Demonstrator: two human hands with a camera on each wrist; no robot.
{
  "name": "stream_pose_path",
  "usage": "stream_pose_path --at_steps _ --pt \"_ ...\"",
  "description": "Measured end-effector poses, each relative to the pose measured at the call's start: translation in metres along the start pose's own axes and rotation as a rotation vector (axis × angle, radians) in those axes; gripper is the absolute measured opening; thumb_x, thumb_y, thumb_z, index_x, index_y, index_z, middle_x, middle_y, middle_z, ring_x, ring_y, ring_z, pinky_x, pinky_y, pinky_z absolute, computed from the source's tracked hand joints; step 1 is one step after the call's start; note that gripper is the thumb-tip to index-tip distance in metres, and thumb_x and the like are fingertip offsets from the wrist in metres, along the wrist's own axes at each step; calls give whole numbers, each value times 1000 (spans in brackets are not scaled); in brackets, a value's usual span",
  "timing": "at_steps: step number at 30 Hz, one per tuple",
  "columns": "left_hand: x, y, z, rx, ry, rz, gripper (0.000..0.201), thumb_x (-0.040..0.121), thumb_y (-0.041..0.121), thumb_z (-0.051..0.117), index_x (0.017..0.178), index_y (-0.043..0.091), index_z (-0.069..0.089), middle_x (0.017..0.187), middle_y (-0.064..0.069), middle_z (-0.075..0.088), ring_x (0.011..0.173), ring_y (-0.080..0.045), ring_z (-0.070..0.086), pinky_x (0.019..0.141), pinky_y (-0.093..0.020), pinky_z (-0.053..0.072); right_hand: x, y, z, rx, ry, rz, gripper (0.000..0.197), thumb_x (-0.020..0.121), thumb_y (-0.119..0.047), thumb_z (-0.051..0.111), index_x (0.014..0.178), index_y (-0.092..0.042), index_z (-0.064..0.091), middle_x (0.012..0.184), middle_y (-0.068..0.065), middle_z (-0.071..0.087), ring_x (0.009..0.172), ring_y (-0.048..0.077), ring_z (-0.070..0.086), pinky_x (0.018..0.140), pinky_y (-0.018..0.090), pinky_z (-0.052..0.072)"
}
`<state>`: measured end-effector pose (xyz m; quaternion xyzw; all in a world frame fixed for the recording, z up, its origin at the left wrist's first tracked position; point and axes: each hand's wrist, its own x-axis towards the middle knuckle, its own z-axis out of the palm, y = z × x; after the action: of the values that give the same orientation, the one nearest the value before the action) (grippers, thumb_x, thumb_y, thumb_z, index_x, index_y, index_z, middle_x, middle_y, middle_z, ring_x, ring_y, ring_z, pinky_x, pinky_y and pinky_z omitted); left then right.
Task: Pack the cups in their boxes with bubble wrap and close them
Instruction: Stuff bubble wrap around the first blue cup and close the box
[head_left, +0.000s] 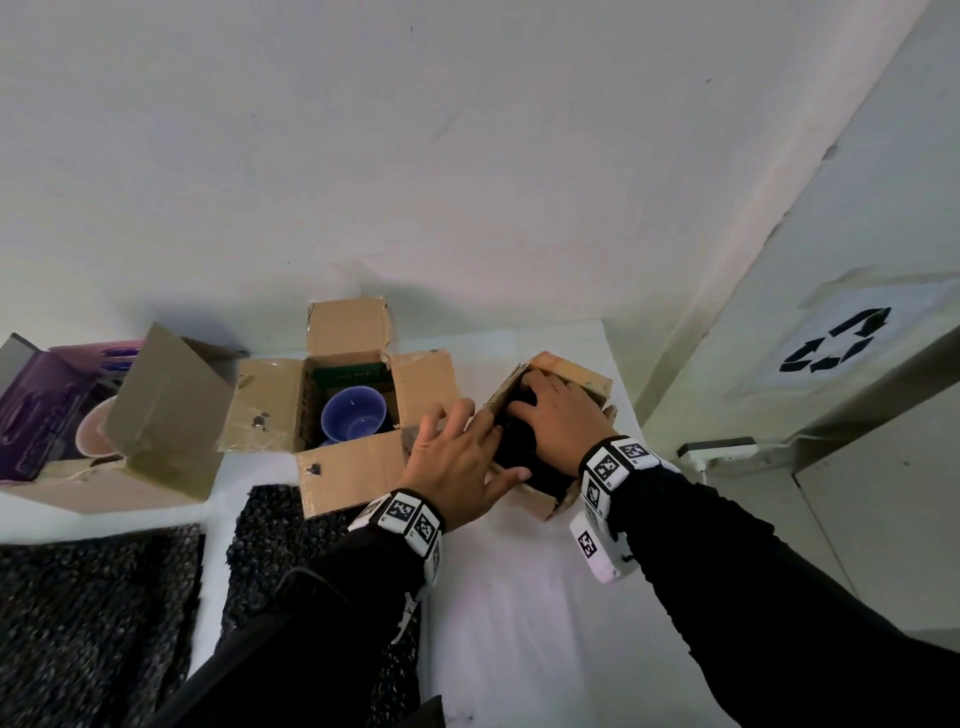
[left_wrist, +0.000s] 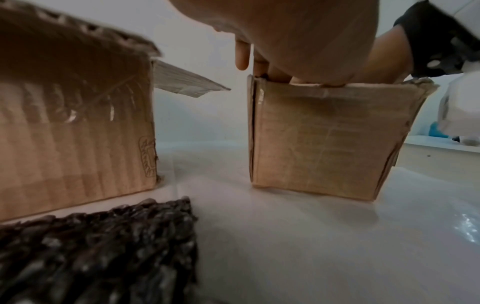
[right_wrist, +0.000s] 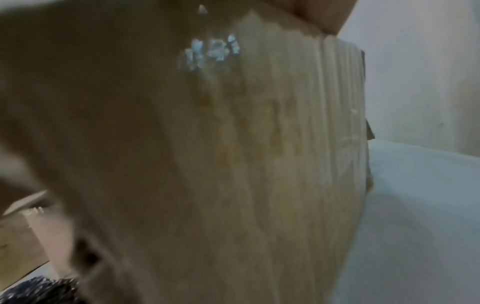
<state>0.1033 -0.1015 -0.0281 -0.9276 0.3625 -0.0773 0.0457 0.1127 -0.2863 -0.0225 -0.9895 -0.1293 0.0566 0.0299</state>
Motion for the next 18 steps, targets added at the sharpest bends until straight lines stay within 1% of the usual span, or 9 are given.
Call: stream_pose_path --at_steps 2,4,7,9,11,13,15,16,18 --pt "-3 -5 1 -31 24 24 67 89 71 27 114 21 66 113 5 58 115 -27 43 93 -50 27 0 0 1 20 -22 -10 37 91 -27 46 127 -23 51 127 7 51 112 28 51 88 39 39" --pt "-8 -16 2 -61 47 96 61 86 69 38 119 26 64 112 12 61 120 -26 41 96 -50 26 2 0 -1 18 -67 -17 38 90 -23 47 127 -20 47 119 7 58 107 27 54 85 38 41" --pt "-10 -28 2 -39 69 212 43 79 54 62 113 28 62 110 14 65 118 -23 42 96 -47 25 3 3 -6 82 -118 -23 38 87 -19 52 124 -19 45 116 7 58 106 26 53 83 38 46" --pt "-7 -28 4 -6 97 237 28 77 37 72 102 28 62 101 14 66 113 -22 43 92 -45 25 -1 6 -6 165 -53 -14 40 83 -12 55 122 -18 49 120 6 55 109 26 50 84 41 49" --pt "-5 -24 6 39 97 249 18 78 34 72 93 30 65 97 13 64 110 -22 42 91 -45 26 -8 9 -8 170 86 -18 33 80 -9 55 112 -15 57 114 7 56 106 28 49 80 44 49" --pt "-6 -20 4 45 98 241 11 80 39 67 85 30 67 96 9 62 108 -25 44 89 -45 28 -16 11 -9 121 218 -29 13 78 -20 56 88 -13 59 91 6 59 89 28 51 71 42 47" --pt "-10 -12 -1 14 80 238 17 82 42 57 79 28 67 92 7 61 105 -27 47 86 -46 31 -28 11 -13 100 258 -12 21 76 -38 54 70 -18 52 73 -1 53 77 23 49 68 36 41" --pt "-11 -6 -3 -10 74 240 22 82 42 52 78 27 66 88 8 62 103 -27 49 85 -45 31 -35 11 -15 81 239 9 27 75 -46 53 68 -20 49 69 -5 51 76 21 47 69 35 38" --pt "-15 7 -9 -95 82 246 24 82 43 48 80 26 65 80 10 63 97 -24 50 85 -44 30 -49 11 -16 27 188 34 34 71 -57 52 72 -24 51 67 -10 53 79 17 42 73 35 35"
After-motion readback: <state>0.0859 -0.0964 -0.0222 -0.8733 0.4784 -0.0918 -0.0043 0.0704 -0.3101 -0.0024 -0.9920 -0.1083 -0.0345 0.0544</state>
